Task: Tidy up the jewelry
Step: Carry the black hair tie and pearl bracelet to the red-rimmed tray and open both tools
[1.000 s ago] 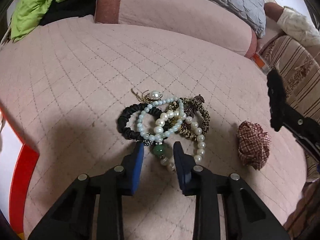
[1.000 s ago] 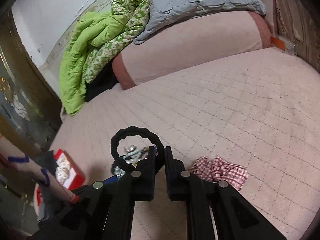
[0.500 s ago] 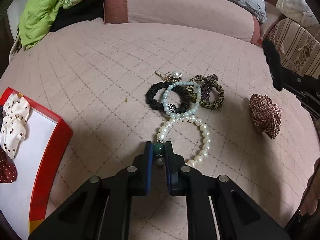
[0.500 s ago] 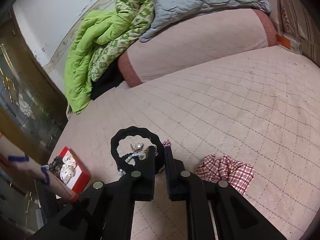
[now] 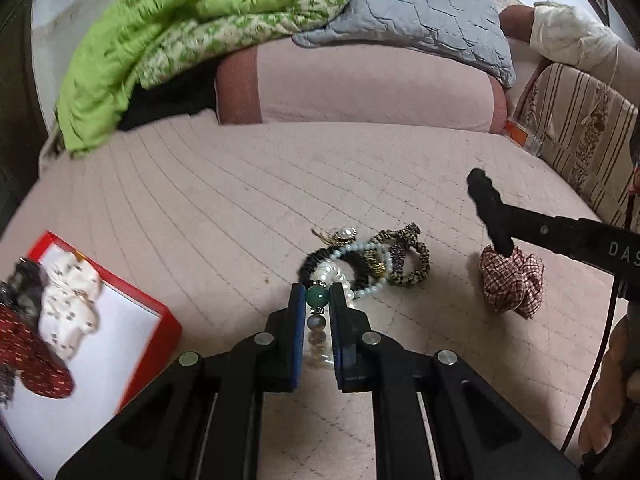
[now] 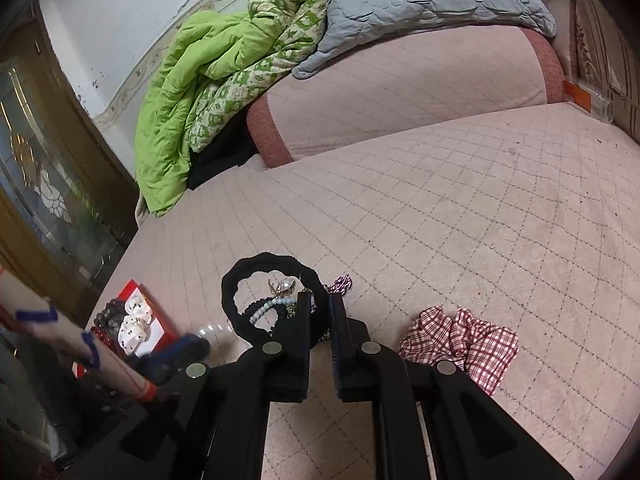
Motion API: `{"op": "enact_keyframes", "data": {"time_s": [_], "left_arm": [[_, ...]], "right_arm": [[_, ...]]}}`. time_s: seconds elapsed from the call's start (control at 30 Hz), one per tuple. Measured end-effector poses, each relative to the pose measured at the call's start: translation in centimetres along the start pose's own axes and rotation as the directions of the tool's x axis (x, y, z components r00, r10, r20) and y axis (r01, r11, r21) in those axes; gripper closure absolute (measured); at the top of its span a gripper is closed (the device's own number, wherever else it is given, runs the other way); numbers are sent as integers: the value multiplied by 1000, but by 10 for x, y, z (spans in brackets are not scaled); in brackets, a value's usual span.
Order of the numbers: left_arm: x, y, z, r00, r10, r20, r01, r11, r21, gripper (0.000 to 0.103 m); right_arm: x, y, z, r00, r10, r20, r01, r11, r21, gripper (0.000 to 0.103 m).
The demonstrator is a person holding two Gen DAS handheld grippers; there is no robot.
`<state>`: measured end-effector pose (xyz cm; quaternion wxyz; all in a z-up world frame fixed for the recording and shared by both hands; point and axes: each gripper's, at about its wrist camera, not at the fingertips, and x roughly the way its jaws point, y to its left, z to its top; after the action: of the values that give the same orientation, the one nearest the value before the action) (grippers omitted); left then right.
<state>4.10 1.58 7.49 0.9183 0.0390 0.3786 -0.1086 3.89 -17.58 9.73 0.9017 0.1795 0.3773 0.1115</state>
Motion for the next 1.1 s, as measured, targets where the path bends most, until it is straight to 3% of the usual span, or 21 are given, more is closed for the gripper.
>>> {"op": "enact_keyframes", "data": {"time_s": [0.47, 1.1], "left_arm": [[-50, 13, -21, 996, 84, 41, -84, 996, -8, 92], [-82, 3, -41, 996, 74, 53, -74, 997, -2, 92]], "right_arm": [[-19, 26, -23, 999, -21, 27, 23, 996, -83, 93], [-45, 26, -62, 999, -34, -4, 34, 997, -65, 93]]}}
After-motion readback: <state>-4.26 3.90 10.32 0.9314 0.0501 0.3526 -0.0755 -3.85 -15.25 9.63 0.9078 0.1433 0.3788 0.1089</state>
